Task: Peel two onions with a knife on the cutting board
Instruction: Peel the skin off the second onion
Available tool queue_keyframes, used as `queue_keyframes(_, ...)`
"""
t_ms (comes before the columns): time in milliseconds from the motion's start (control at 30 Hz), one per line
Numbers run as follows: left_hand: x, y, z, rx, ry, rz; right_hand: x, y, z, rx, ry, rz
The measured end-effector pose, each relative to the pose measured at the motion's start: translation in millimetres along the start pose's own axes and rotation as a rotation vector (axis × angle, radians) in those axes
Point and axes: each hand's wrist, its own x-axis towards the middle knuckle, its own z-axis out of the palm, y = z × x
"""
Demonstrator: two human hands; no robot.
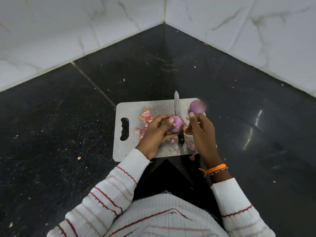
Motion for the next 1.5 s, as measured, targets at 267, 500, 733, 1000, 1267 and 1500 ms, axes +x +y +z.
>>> queue_keyframes(267,-5,1,1,0.000,-0.067,-0.021,2,4,2,-0.113,0.058,-0.065)
queue_keyframes(500,-7,-1,1,-0.091,-0.127,-0.079,3,14,0,-0.326,0.095,-0.191)
queue_keyframes(733,-6,5,1,-0.223,-0.197,-0.050,4,26,-8,-0.516,0.101,-0.200)
queue_keyframes(1000,-4,6,-1,-0.222,-0.100,-0.014,-4,-5,-3,-0.157,0.105,-0.152)
queue_keyframes(1267,-7,5,1,-0.156,-0.082,0.004,-10,-12,7,-0.117,0.120,-0.107)
queue_keyframes(1500,-8,2,2,-0.130,-0.097,-0.005,-9,-9,4,-0.234,0.131,-0.193)
